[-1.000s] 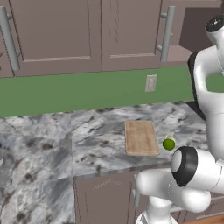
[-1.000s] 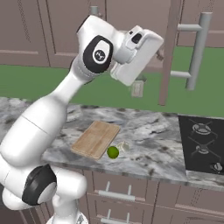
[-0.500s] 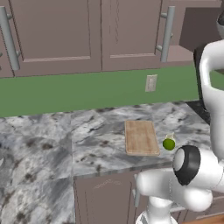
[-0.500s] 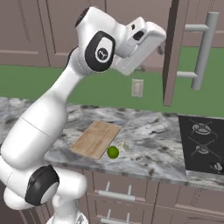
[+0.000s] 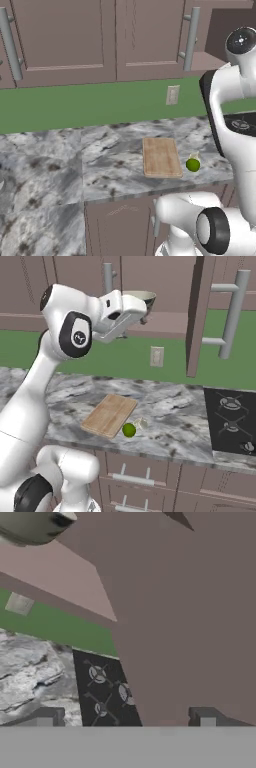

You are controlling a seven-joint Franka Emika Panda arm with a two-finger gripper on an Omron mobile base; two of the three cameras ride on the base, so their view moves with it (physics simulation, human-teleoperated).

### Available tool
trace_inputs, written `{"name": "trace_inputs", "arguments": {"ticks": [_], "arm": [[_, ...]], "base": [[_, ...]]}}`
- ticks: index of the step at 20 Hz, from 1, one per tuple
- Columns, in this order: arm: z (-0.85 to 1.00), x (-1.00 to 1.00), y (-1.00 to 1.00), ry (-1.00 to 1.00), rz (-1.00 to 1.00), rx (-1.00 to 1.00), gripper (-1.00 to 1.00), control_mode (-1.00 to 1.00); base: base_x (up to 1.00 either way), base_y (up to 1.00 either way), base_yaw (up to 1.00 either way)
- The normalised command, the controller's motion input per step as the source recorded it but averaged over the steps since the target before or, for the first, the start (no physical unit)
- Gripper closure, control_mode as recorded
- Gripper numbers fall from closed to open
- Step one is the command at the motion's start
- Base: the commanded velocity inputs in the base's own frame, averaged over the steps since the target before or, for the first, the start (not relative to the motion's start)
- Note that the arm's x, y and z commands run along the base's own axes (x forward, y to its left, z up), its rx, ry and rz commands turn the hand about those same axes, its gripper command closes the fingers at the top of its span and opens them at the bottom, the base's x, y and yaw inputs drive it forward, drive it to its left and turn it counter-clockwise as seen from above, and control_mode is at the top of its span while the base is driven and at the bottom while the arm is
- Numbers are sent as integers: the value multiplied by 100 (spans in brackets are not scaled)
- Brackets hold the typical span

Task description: Open the cabinet. Place the bowl and condiment on the counter. Then place the lime and garlic on the cutting board.

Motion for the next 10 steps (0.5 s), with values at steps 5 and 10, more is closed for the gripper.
{"name": "trace_inputs", "arguments": {"ticks": [5, 10], "arm": [[-13, -2, 15, -5, 0, 1, -100, -100], [-8, -5, 25, -28, 8, 7, -100, -100]], "base": [[0, 0, 0], [0, 0, 0]]}}
